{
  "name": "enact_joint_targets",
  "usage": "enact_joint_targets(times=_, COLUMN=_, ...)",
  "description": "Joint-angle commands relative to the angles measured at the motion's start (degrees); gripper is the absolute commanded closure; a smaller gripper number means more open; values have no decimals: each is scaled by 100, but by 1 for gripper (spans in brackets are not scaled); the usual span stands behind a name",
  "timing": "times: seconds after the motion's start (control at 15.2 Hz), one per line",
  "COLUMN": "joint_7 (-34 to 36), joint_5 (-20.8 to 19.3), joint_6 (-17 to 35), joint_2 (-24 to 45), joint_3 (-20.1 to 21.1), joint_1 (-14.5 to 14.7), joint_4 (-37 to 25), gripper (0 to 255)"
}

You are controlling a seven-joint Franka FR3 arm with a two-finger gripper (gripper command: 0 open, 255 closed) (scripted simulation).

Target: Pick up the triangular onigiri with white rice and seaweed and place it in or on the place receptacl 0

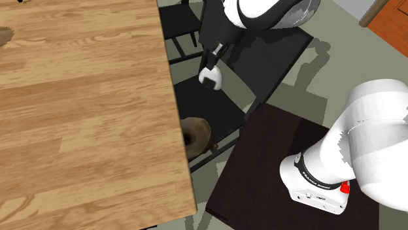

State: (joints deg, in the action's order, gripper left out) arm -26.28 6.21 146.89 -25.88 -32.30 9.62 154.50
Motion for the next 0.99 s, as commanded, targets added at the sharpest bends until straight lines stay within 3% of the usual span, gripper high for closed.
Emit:
enact_joint_targets(times=0.0, joint_7=478, joint_5=-114, joint_6=6, joint_2=-268, joint_3=423, joint_1=-71, joint_4=221, gripper=255)
enact_joint_targets(times=0.33, joint_7=1430, joint_5=-118, joint_6=54, joint_2=-631, joint_3=1279, joint_1=16, joint_4=538, gripper=255)
enact_joint_targets(times=0.92, joint_7=3025, joint_5=97, joint_6=91, joint_2=-813, joint_3=2668, joint_1=457, joint_4=610, gripper=255)
